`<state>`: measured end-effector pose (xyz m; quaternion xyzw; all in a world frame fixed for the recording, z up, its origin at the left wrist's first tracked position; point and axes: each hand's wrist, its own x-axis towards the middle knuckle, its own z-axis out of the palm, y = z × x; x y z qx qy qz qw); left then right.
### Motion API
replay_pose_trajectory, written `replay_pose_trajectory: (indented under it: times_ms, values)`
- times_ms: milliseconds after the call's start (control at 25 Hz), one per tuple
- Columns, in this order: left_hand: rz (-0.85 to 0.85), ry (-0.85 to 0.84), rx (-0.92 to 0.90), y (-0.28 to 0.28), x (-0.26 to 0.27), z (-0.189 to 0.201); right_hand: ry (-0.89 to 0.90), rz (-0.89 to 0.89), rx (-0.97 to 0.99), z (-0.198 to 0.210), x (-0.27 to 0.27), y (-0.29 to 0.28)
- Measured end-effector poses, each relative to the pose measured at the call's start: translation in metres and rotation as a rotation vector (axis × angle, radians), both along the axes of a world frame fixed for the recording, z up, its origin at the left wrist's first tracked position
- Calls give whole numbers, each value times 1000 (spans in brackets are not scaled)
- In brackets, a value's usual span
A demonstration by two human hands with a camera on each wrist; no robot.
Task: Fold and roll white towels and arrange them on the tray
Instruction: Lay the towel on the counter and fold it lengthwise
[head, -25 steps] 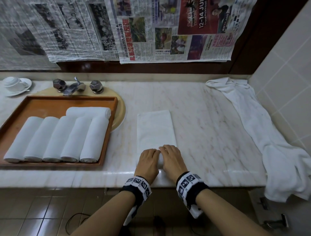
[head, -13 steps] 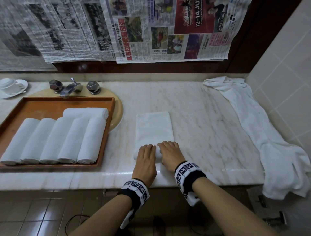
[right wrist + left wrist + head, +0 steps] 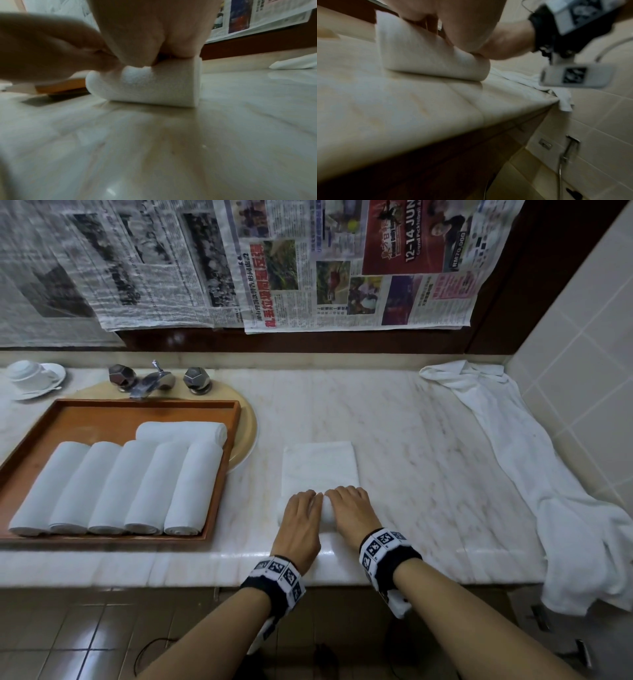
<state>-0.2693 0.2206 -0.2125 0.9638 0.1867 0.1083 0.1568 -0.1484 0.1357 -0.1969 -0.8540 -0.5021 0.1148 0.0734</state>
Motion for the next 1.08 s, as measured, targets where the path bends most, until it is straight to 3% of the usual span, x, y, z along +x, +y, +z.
replay_pose_trajectory:
  times_ms: [80, 280, 440, 600, 760, 920, 1080]
  values:
    - [-45, -31, 39, -9, -14, -6, 26, -3, -53, -2, 3, 4]
    - [-87, 63, 61, 9, 2, 0, -90, -56, 147, -13, -18, -15]
    - [-42, 132, 27, 17, 23, 13, -86, -26, 116, -17, -13, -18]
    - [-38, 68, 57, 1, 4, 4, -3, -32, 89, -2, 4, 2]
    - [-94, 150, 61, -9, -12, -5, 24, -77, -6, 6, -2, 4]
    - [-77, 183, 25, 9, 7, 8, -98, -93, 152, -7, -24, -15]
    - [-89, 245, -5, 24, 26, 19, -156, -48, 96, -14, -22, -26]
